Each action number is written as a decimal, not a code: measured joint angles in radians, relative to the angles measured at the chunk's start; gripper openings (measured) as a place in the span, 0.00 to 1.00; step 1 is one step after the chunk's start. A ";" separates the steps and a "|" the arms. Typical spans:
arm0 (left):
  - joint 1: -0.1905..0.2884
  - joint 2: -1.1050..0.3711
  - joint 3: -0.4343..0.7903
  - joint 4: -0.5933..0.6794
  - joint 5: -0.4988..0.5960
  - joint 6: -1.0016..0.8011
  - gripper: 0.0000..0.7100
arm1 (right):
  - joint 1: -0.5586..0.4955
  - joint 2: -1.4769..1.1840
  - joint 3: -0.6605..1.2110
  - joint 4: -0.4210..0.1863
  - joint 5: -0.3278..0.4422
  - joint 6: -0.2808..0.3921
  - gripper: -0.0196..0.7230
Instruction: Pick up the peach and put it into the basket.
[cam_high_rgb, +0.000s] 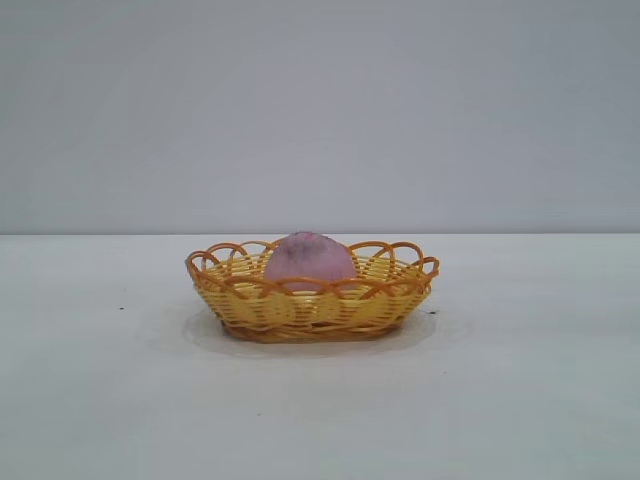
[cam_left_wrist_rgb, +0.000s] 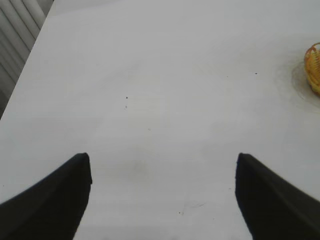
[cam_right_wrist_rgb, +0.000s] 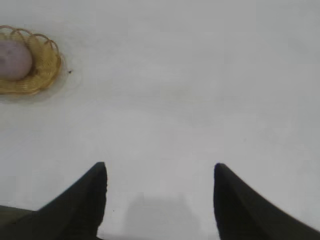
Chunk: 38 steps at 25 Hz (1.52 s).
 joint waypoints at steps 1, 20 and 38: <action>0.000 0.000 0.000 0.000 0.000 0.000 0.78 | 0.000 -0.048 0.034 0.000 -0.002 0.000 0.60; 0.000 0.000 0.000 0.000 0.000 0.000 0.78 | 0.000 -0.585 0.344 -0.014 -0.045 0.051 0.60; 0.000 0.000 0.000 0.000 0.000 0.000 0.78 | 0.000 -0.585 0.344 -0.014 -0.048 0.053 0.60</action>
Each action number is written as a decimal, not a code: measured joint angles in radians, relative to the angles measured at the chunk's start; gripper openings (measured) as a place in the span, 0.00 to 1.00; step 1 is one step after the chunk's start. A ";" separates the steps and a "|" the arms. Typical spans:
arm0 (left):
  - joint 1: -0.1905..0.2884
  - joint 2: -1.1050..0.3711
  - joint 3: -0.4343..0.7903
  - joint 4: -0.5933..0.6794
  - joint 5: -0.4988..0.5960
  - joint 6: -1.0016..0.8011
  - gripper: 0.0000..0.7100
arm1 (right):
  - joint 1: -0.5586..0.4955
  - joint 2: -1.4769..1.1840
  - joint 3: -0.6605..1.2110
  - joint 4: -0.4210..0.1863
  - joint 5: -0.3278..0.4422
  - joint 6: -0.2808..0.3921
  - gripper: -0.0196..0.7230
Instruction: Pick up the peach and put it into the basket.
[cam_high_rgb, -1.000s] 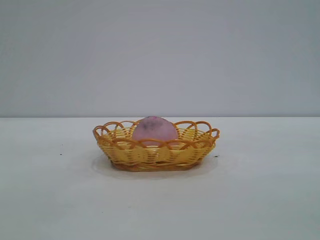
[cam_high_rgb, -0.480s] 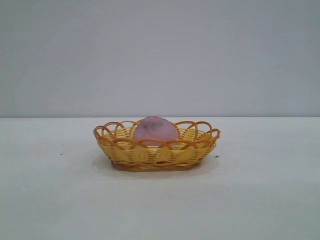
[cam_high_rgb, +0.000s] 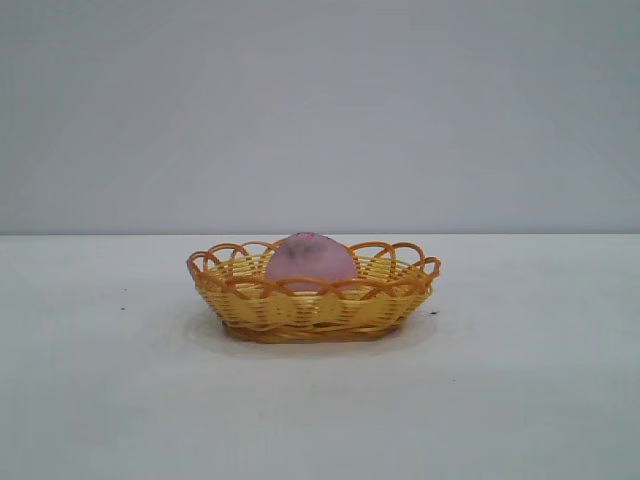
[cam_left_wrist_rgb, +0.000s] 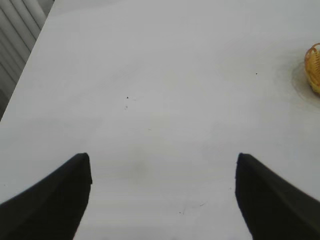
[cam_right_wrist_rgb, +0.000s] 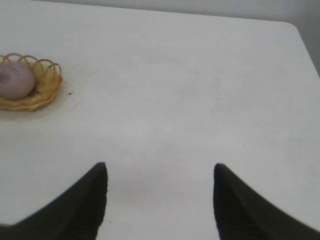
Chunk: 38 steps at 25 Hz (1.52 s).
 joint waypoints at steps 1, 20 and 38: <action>0.000 0.000 0.000 0.000 0.000 0.000 0.78 | 0.000 0.000 0.000 0.000 0.000 0.000 0.60; -0.002 0.000 0.000 0.000 0.000 0.000 0.78 | 0.018 0.000 0.000 0.000 0.000 0.001 0.60; -0.002 0.000 0.000 0.000 0.000 0.000 0.78 | 0.018 0.000 0.000 0.000 0.000 0.001 0.60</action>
